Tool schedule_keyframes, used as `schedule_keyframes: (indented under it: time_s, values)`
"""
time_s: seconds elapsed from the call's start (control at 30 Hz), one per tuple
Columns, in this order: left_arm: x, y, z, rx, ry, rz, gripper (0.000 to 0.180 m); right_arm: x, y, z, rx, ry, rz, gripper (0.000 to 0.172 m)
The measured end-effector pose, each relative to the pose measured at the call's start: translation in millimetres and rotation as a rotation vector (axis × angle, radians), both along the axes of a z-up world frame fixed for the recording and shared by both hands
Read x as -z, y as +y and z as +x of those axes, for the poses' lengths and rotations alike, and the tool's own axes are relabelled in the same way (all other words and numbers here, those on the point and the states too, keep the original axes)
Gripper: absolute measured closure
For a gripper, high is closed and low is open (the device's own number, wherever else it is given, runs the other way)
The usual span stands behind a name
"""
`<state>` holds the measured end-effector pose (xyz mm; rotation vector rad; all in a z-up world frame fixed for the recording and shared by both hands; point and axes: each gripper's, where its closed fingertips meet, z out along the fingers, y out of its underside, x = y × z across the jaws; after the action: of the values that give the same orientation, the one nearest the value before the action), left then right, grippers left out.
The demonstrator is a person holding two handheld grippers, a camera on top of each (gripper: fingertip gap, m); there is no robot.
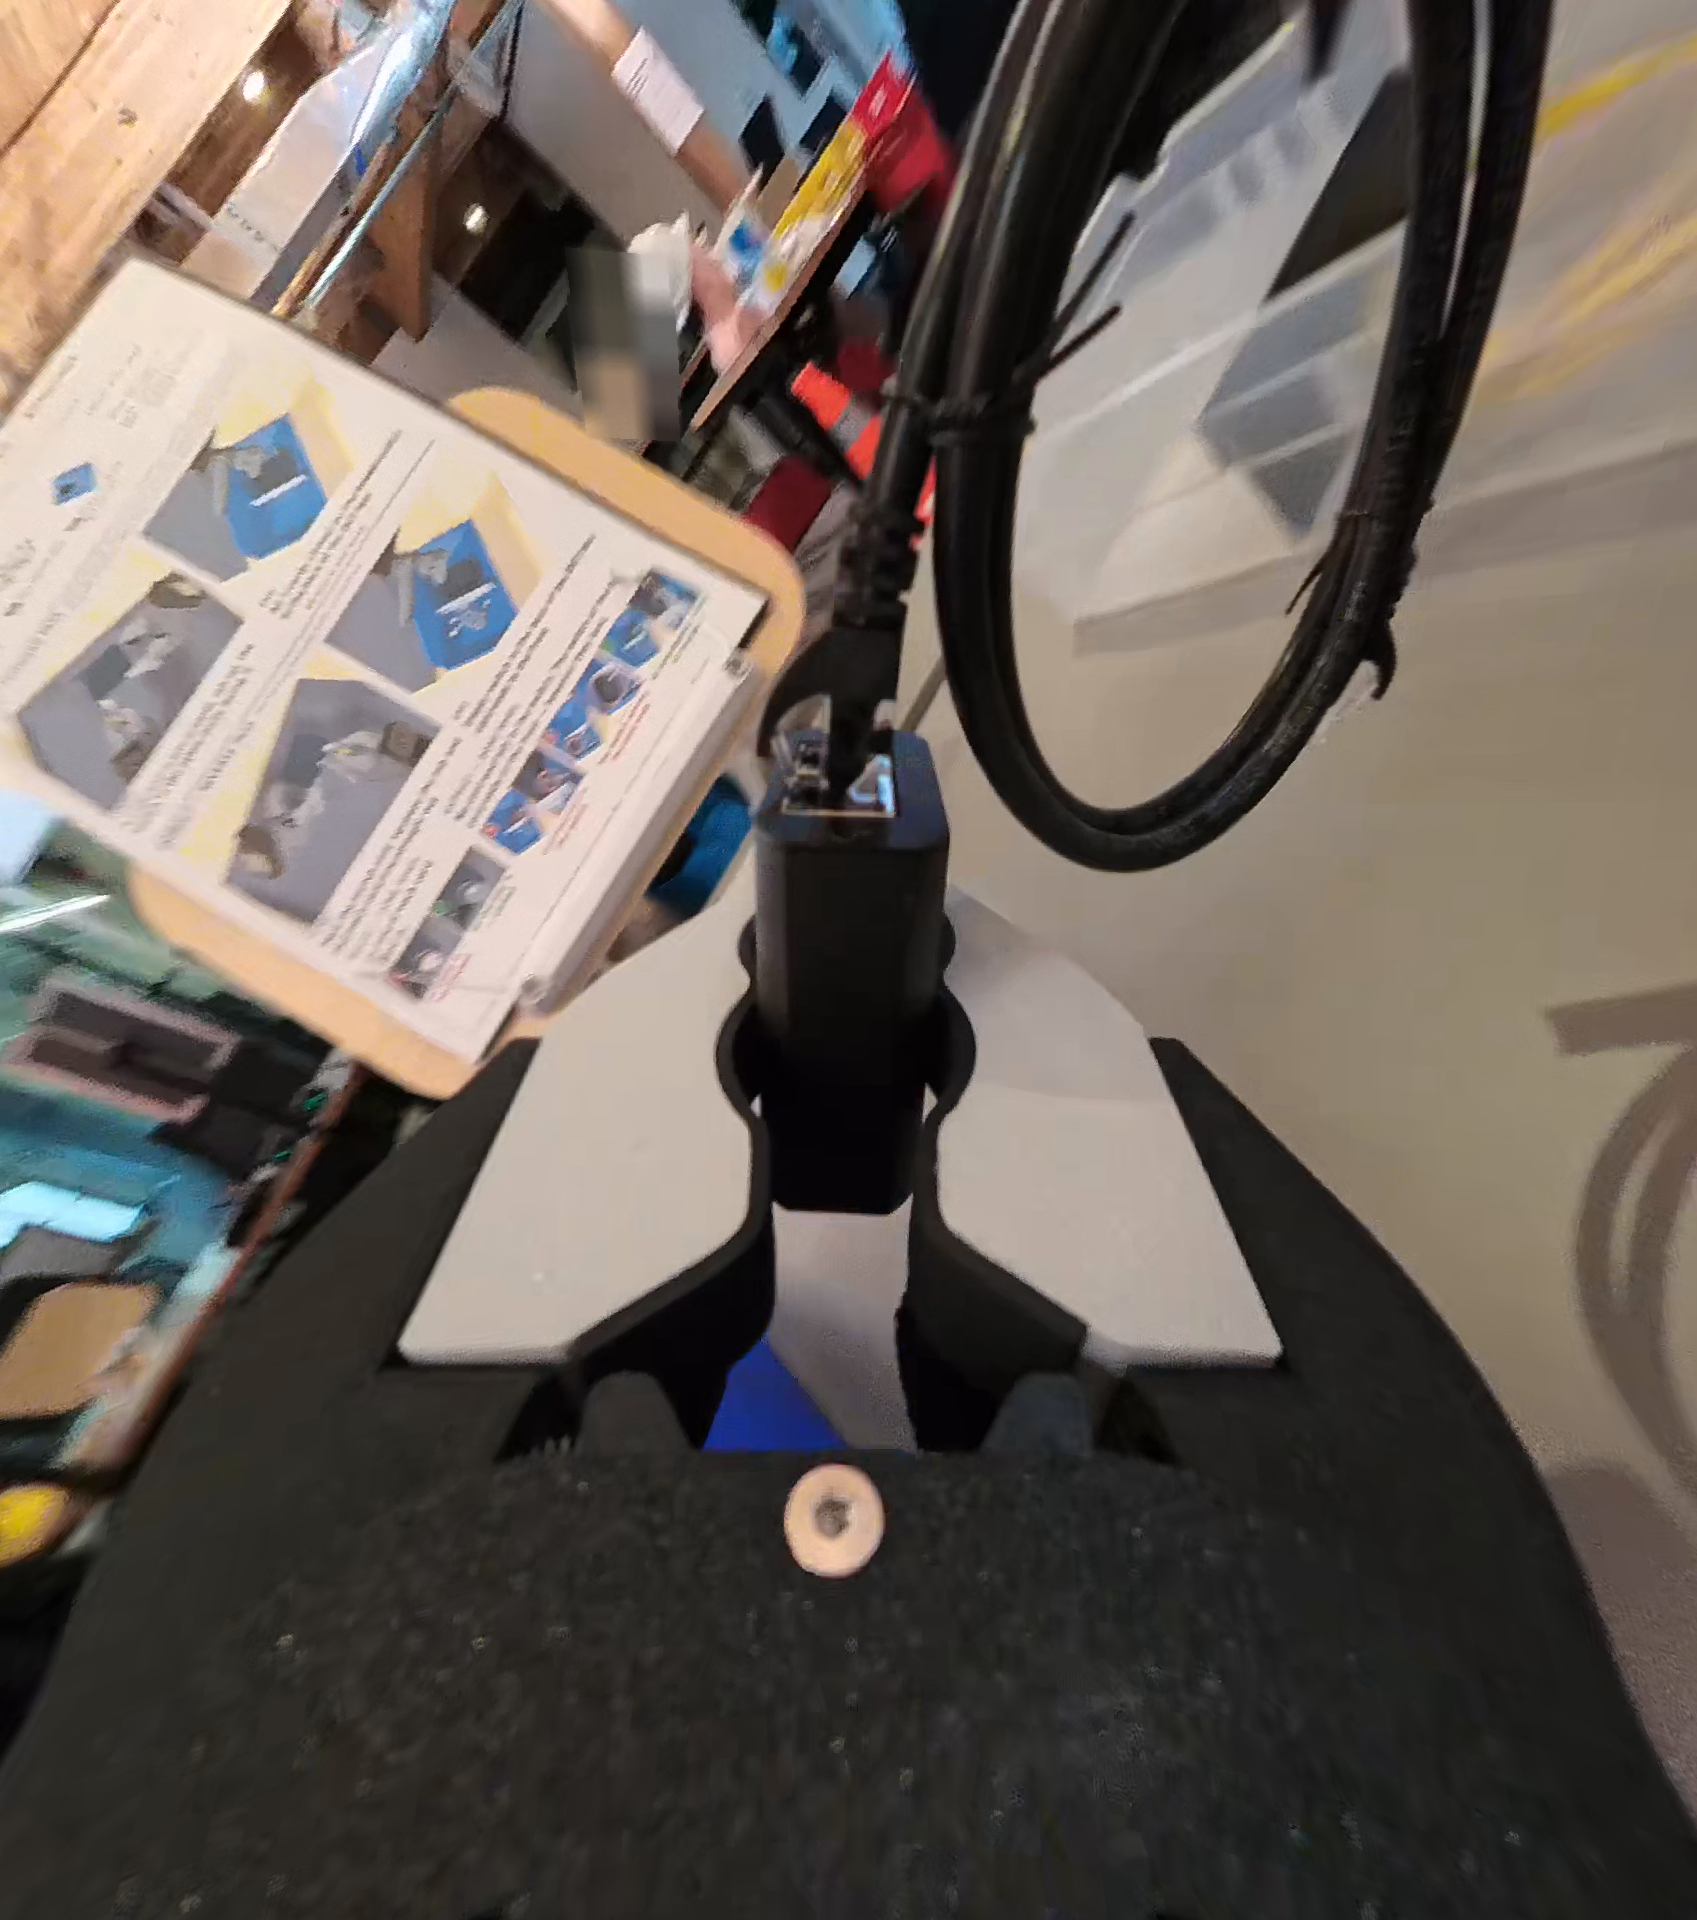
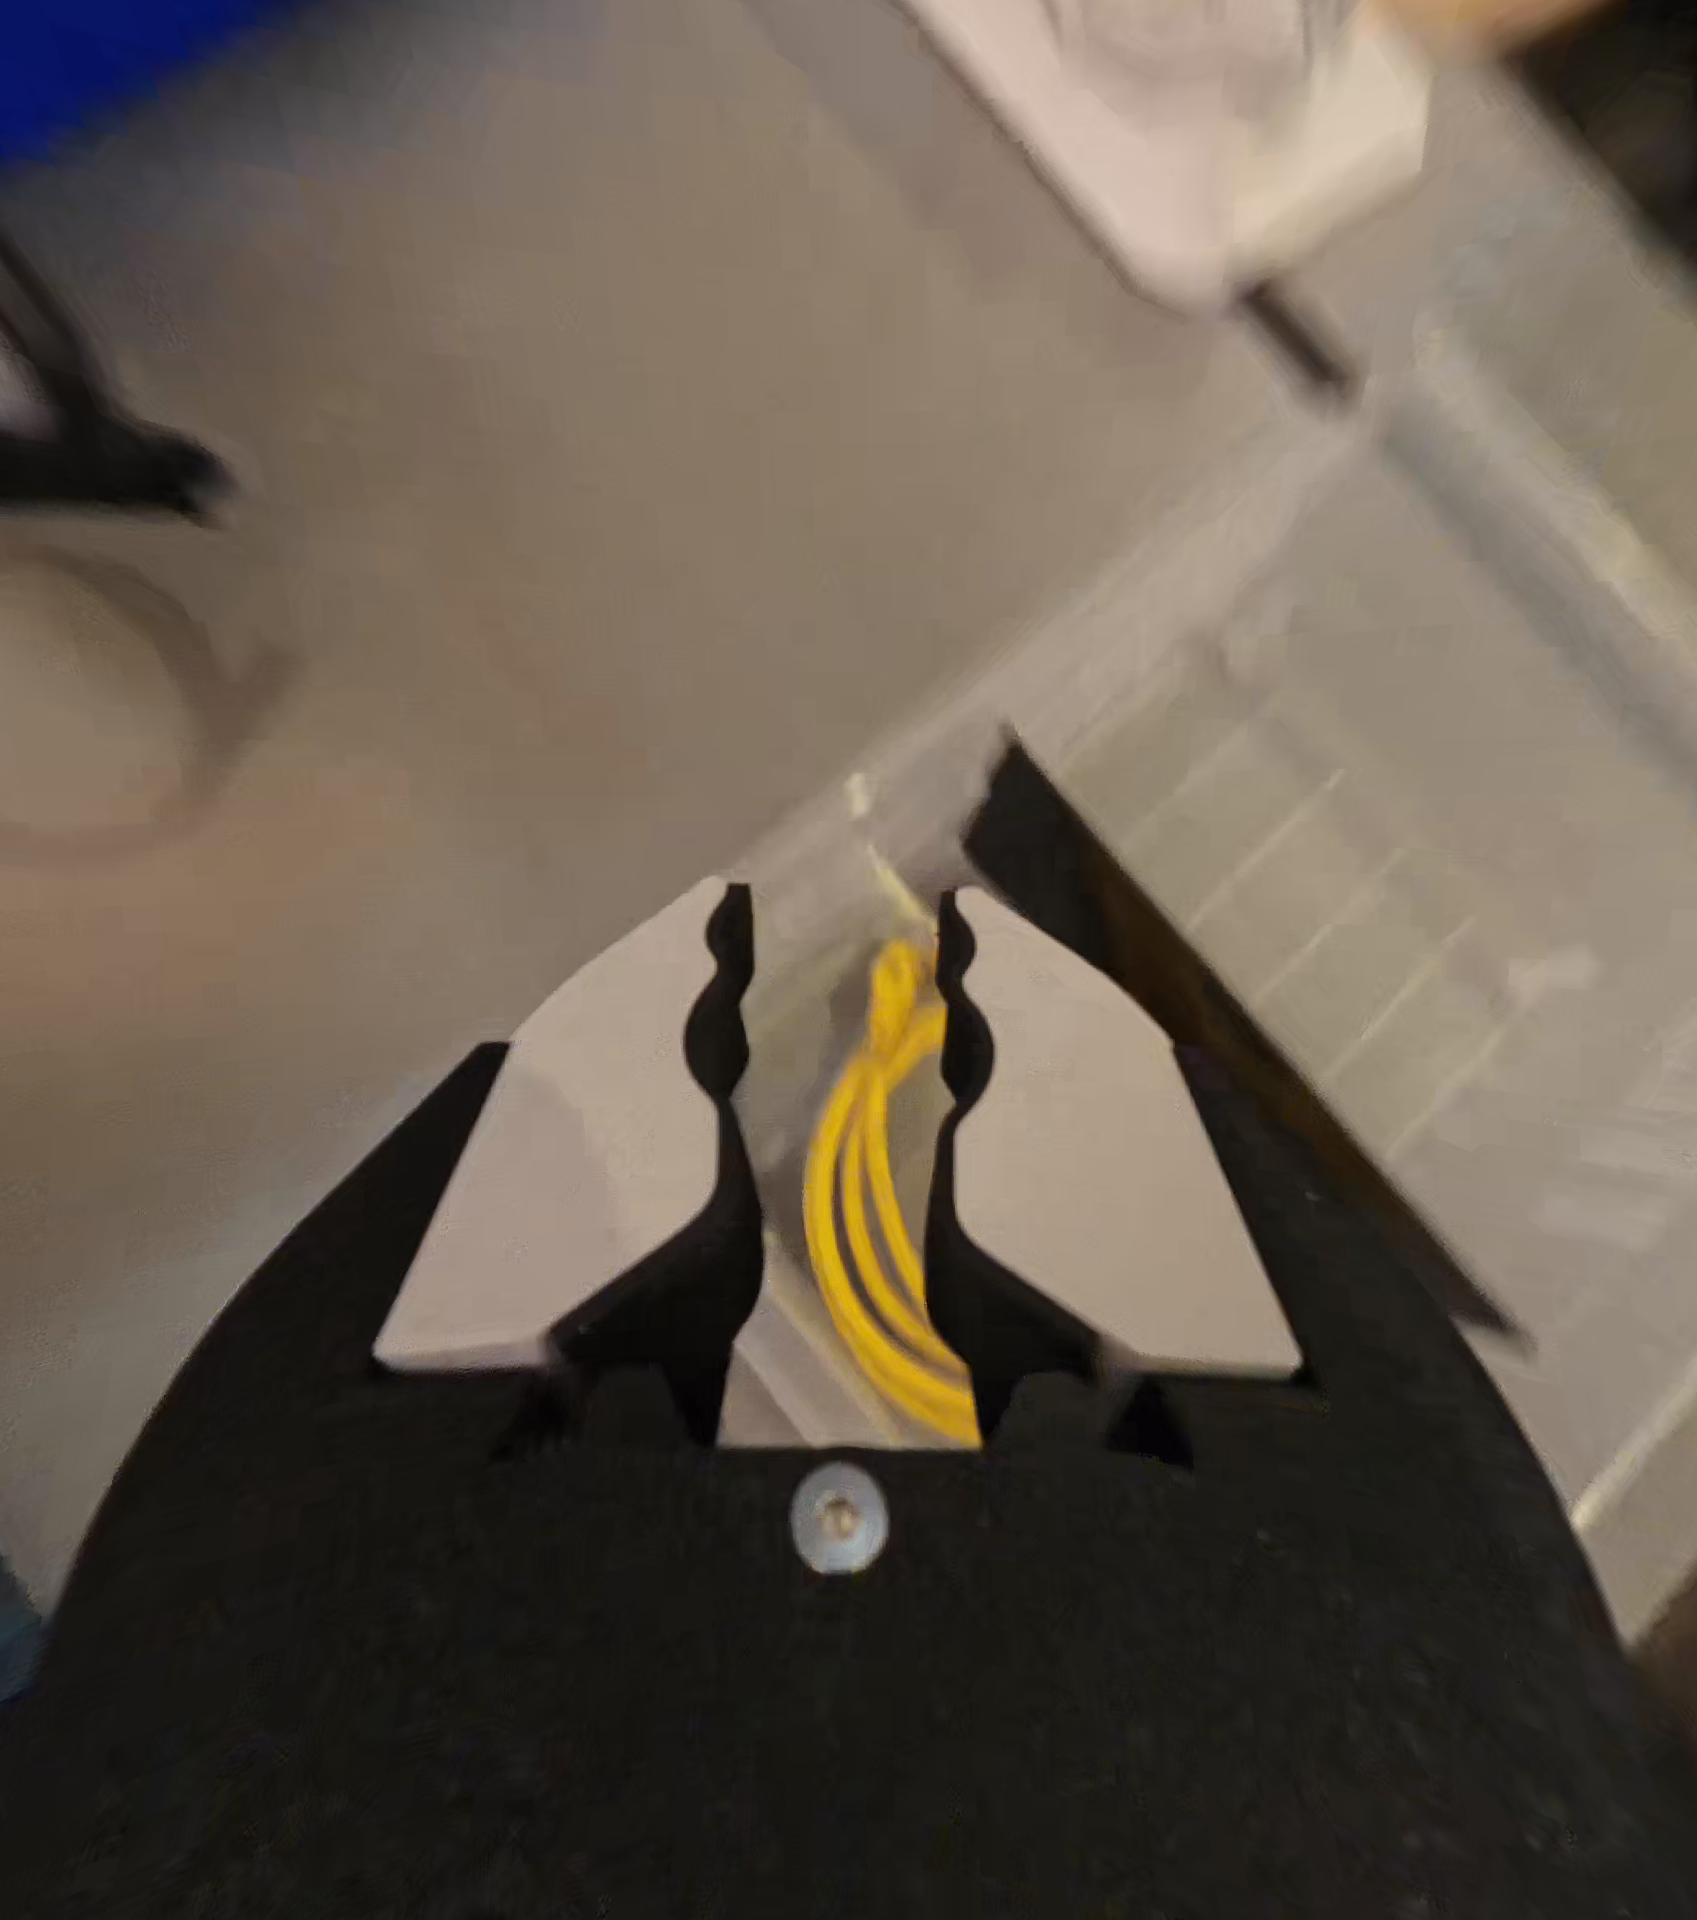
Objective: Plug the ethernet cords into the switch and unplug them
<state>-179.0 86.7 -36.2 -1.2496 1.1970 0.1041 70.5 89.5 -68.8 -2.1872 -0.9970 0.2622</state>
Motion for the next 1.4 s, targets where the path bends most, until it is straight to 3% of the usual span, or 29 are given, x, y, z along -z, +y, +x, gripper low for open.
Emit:
schedule_keyframes:
  time_s: [0.1, 0.17, 0.27, 0.43, 0.8, 1.03, 1.4]
  values:
    - [-5, -18, 13, 0.169, -0.109, -0.113, 0.155, -50, -19, -57, -0.279, 0.132, 0.266, 0.142]
    - [-9, -31, 20, 0.282, -0.165, -0.178, 0.155, -67, -35, -98, -0.457, 0.228, 0.385, 0.143]
    - [-15, -50, 26, 0.416, -0.214, -0.213, 0.156, -77, -47, -148, -0.639, 0.313, 0.461, 0.141]
    - [-17, -58, 27, 0.477, -0.240, -0.242, 0.155, -91, -75, -211, -0.888, 0.404, 0.540, 0.141]
    - [-15, -71, 34, 0.535, -0.230, -0.259, 0.155, -87, -98, -248, -1.049, 0.490, 0.507, 0.151]
    - [-12, -73, 36, 0.552, -0.238, -0.297, 0.155, -87, -101, -255, -1.050, 0.573, 0.508, 0.157]
    - [5, -72, 37, 0.549, -0.159, -0.428, 0.155, -78, -97, -255, -1.052, 0.569, 0.475, 0.157]
